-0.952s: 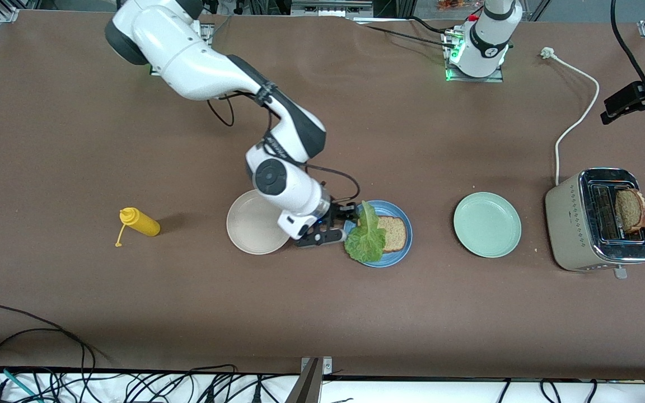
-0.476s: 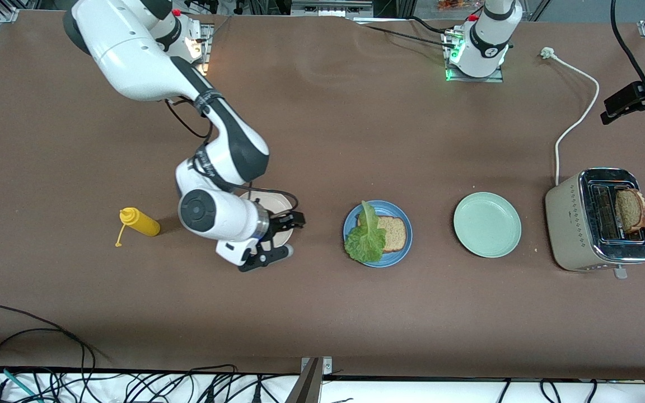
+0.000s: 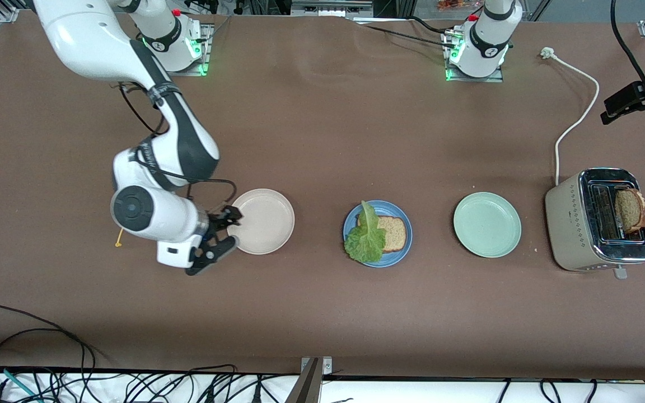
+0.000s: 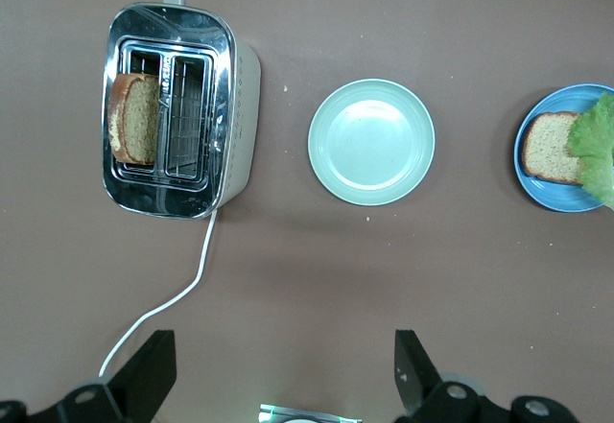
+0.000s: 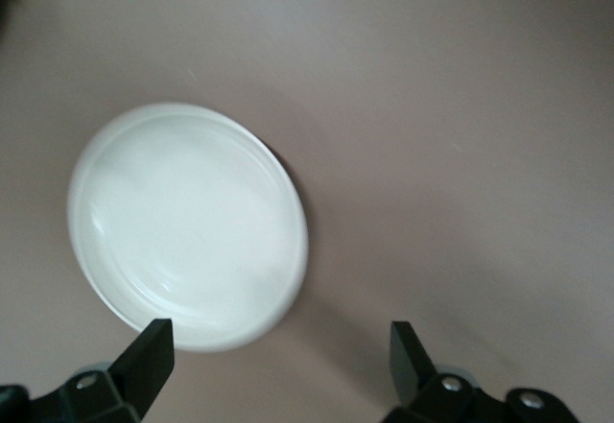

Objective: Make sandwich in blue plate with both arms
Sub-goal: 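Open the right gripper and draw it back from the plate, then move the right gripper to the yellow mustard bottle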

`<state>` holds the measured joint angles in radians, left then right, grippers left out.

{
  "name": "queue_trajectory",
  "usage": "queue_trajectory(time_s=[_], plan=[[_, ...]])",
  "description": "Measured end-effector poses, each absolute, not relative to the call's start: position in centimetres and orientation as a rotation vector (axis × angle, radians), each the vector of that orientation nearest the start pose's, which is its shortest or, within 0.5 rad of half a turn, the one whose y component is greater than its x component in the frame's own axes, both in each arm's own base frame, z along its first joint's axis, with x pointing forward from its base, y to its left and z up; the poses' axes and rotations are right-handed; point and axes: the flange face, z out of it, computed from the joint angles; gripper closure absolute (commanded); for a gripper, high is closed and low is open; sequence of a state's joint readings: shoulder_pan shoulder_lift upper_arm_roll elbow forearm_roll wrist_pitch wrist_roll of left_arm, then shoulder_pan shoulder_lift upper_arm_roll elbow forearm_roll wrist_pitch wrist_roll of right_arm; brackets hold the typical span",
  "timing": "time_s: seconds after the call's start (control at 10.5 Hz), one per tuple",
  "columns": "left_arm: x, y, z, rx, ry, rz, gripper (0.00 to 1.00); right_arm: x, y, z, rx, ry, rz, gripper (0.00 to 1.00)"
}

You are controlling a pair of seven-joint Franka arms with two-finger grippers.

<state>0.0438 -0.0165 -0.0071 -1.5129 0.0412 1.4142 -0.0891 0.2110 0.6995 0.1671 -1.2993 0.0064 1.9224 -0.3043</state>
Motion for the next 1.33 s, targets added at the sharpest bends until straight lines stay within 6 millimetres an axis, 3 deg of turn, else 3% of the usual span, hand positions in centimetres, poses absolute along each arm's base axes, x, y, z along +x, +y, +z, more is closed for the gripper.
queue_trajectory(time_s=[0.48,0.67,1.05,1.33], plan=[[53.2,2.5,64.7,-3.089,-0.203,0.125,0.0,68.1,7.8,32.6,-2.829,-1.23,0.197,0.0],[53.2,2.5,64.8,-3.089,-0.203,0.125,0.0,68.3,2.9,33.0,-2.795,-1.29,0.181,0.0],[53.2,2.5,64.8,-3.089,-0.203,0.125,0.0,67.3,-1.1,35.3,-2.733,-1.399,0.136,0.0],[53.2,2.5,64.8,-3.089,-0.203,0.125,0.0,66.3,-2.7,35.7,-2.537,-1.476,-0.033,0.0]])
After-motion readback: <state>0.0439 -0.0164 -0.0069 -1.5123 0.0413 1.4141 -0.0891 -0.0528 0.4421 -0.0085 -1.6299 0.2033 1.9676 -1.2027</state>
